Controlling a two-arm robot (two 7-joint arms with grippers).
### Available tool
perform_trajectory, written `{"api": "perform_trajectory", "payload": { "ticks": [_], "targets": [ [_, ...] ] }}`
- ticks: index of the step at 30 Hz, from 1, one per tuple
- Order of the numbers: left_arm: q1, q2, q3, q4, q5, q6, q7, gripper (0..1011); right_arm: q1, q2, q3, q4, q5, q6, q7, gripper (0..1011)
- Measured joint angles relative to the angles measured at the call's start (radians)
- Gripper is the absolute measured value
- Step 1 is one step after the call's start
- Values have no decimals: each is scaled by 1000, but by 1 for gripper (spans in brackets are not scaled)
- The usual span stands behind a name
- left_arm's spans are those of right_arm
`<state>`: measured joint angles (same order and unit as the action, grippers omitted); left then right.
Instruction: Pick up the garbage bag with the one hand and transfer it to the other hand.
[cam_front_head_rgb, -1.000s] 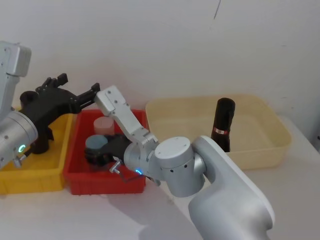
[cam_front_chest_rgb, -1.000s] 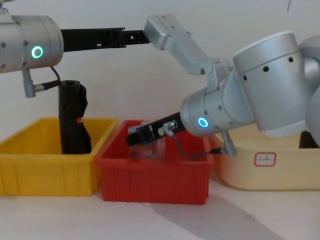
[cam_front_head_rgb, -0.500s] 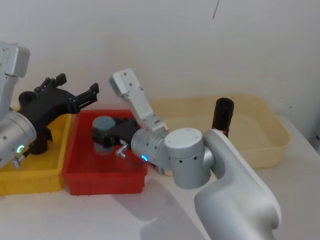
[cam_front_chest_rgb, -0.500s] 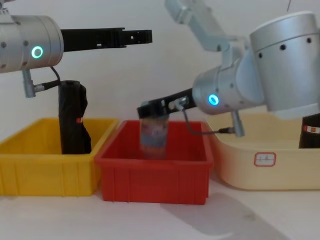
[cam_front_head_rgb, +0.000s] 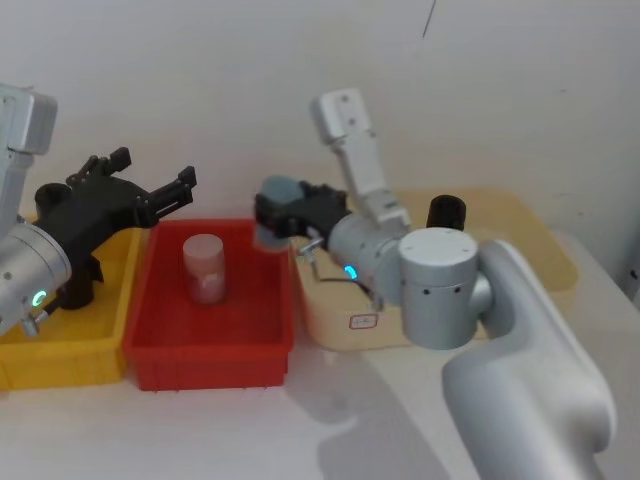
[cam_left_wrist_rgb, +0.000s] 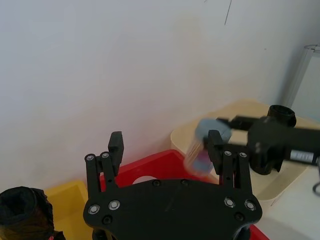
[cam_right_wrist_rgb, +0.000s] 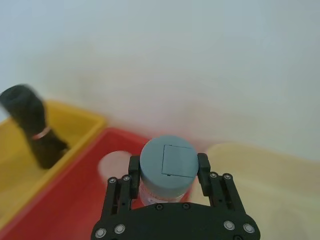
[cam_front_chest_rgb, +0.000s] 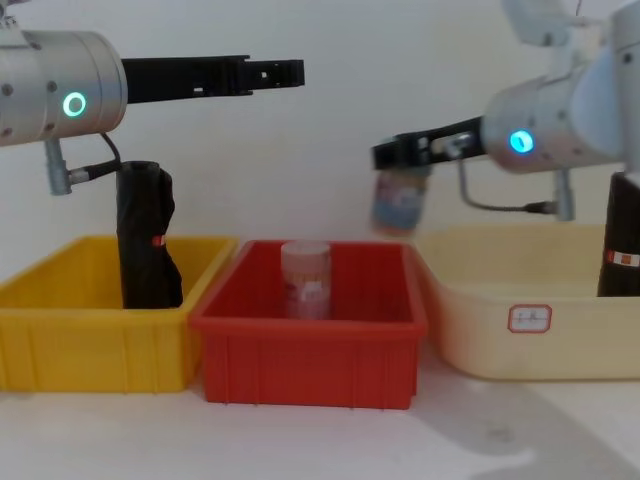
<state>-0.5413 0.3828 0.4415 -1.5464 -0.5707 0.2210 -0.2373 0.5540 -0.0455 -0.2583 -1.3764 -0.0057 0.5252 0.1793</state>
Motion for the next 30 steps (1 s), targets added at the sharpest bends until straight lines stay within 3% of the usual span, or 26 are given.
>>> {"api": "perform_trajectory", "payload": {
  "ticks": [12, 20, 30],
  "targets": [
    [0, 0, 0, 0, 0, 0, 0, 1001, -15, 20, 124, -18, 33, -35, -39, 666],
    [0, 0, 0, 0, 0, 0, 0, 1001, -34, 31, 164, -19, 54, -50, -42, 670],
    [0, 0, 0, 0, 0, 0, 0, 1001, -64, 45, 181, -20, 70, -114, -35, 942]
  ]
}}
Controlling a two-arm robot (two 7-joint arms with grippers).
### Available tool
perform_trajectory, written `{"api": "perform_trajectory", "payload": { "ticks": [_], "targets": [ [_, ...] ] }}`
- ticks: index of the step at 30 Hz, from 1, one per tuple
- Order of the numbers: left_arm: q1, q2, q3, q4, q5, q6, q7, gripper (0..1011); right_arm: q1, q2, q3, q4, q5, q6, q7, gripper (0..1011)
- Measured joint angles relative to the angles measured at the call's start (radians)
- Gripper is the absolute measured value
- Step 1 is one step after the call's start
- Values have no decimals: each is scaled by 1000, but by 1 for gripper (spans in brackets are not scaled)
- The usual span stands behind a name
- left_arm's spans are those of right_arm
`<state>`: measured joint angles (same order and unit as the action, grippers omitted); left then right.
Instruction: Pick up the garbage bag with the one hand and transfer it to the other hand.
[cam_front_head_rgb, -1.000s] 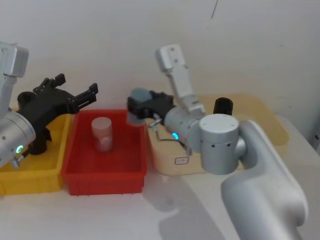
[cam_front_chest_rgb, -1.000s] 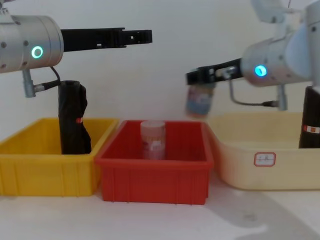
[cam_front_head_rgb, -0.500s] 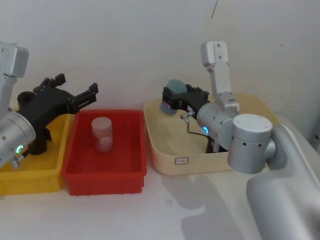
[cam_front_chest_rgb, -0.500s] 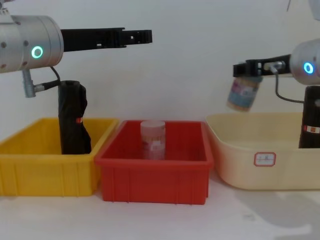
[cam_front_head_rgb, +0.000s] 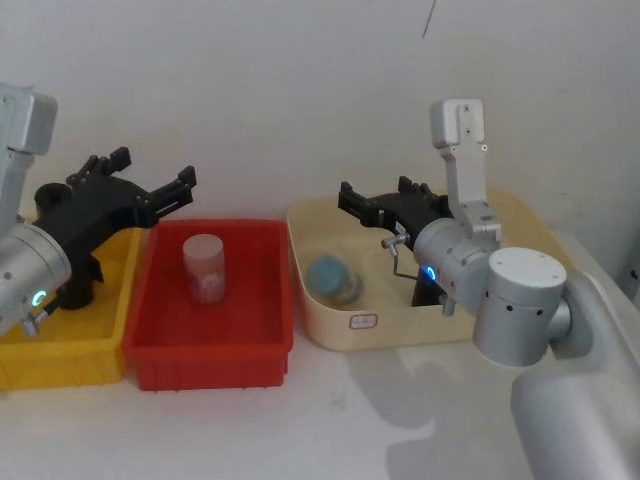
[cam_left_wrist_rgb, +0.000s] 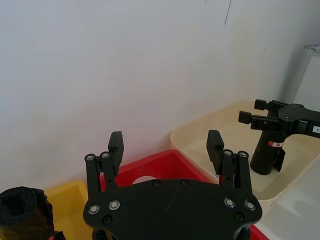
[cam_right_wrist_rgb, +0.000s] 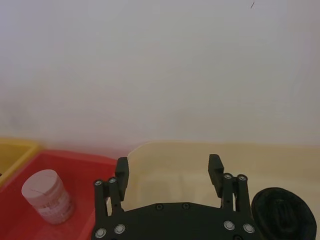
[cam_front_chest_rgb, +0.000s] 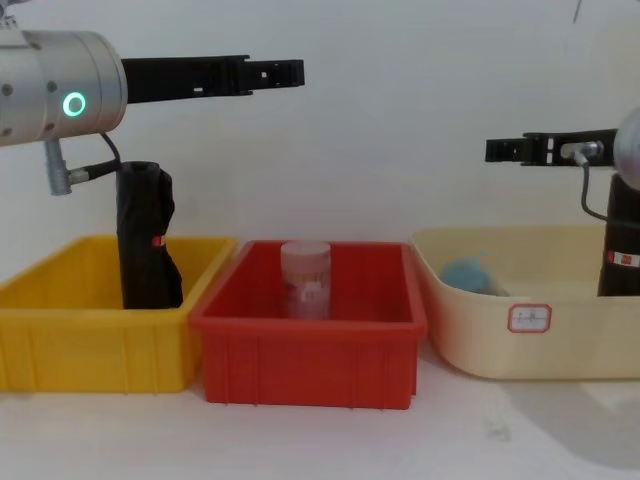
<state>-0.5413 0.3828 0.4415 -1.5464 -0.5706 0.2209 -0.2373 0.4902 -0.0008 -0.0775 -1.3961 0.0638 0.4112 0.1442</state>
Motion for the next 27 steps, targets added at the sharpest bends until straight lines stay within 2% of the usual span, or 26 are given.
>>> {"api": "perform_trajectory", "payload": {
  "ticks": [2, 12, 21, 22, 27],
  "targets": [
    [0, 0, 0, 0, 0, 0, 0, 1001, -5, 1, 0, -2, 1, -17, 0, 998],
    [0, 0, 0, 0, 0, 0, 0, 1002, -47, 6, -5, -17, 2, -153, -1, 1000],
    [0, 0, 0, 0, 0, 0, 0, 1001, -116, 23, -28, -51, -1, -330, 16, 1000],
    [0, 0, 0, 0, 0, 0, 0, 1001, -116, 23, -28, -51, -1, -330, 16, 1000],
    [0, 0, 0, 0, 0, 0, 0, 1001, -167, 45, -48, -78, -1, -430, 51, 1000]
  ]
}}
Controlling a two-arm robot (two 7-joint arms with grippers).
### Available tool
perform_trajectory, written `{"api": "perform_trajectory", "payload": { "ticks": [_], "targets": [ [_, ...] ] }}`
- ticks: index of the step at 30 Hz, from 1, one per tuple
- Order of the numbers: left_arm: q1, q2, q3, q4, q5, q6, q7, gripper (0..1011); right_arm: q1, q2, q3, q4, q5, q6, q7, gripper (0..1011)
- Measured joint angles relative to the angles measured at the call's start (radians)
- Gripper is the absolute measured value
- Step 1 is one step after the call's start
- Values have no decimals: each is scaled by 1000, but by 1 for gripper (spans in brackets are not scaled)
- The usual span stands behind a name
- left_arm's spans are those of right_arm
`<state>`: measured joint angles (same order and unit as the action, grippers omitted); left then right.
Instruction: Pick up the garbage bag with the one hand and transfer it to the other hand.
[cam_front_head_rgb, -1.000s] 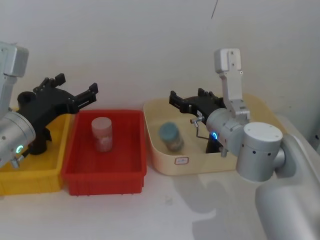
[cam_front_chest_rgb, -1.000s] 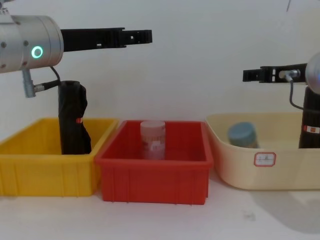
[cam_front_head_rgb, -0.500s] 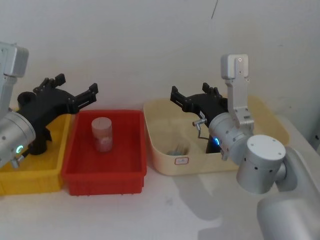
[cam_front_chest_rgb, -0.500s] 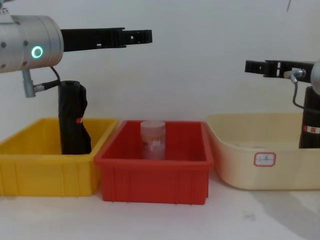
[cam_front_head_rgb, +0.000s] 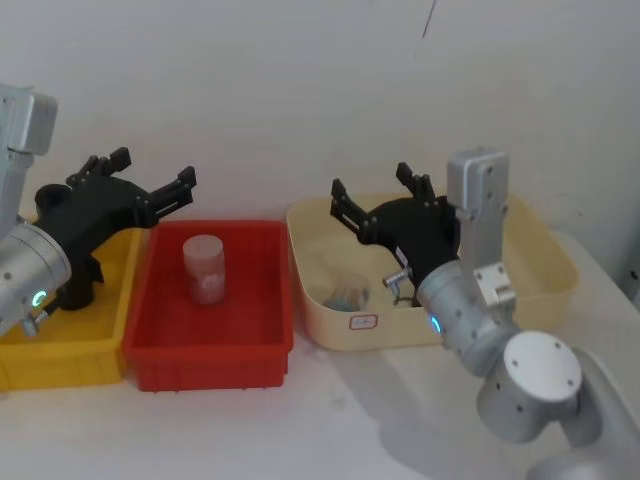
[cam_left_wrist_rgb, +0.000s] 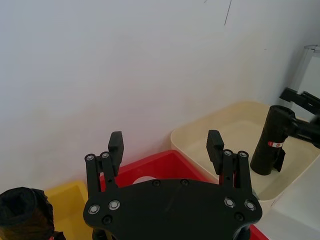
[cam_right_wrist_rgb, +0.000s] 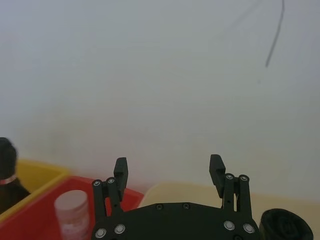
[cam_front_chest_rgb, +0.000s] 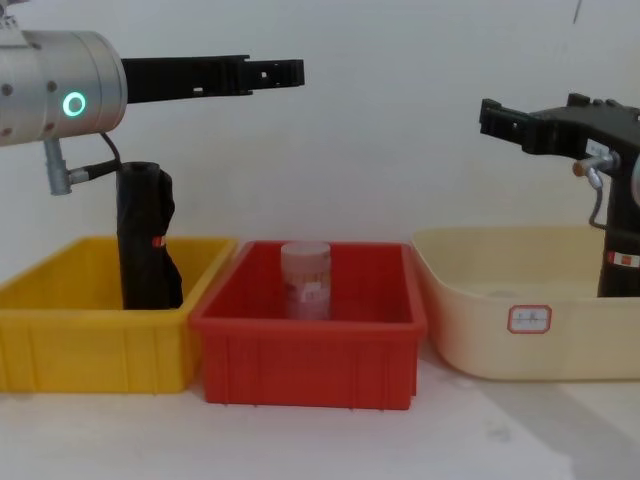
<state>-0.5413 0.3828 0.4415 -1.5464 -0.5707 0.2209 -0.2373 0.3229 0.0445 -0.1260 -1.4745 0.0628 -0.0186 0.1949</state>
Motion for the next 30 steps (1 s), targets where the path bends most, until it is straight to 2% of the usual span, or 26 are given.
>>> {"api": "perform_trajectory", "payload": {
  "ticks": [4, 11, 18, 30],
  "targets": [
    [0, 0, 0, 0, 0, 0, 0, 1002, -56, 25, -21, -31, -1, -78, 31, 1000],
    [0, 0, 0, 0, 0, 0, 0, 1001, -122, 54, -51, -67, -17, -172, 59, 1000],
    [0, 0, 0, 0, 0, 0, 0, 1001, -161, 70, -69, -88, -27, -225, 75, 1000],
    [0, 0, 0, 0, 0, 0, 0, 1001, -195, 85, -83, -105, -36, -270, 88, 1000]
  ]
}}
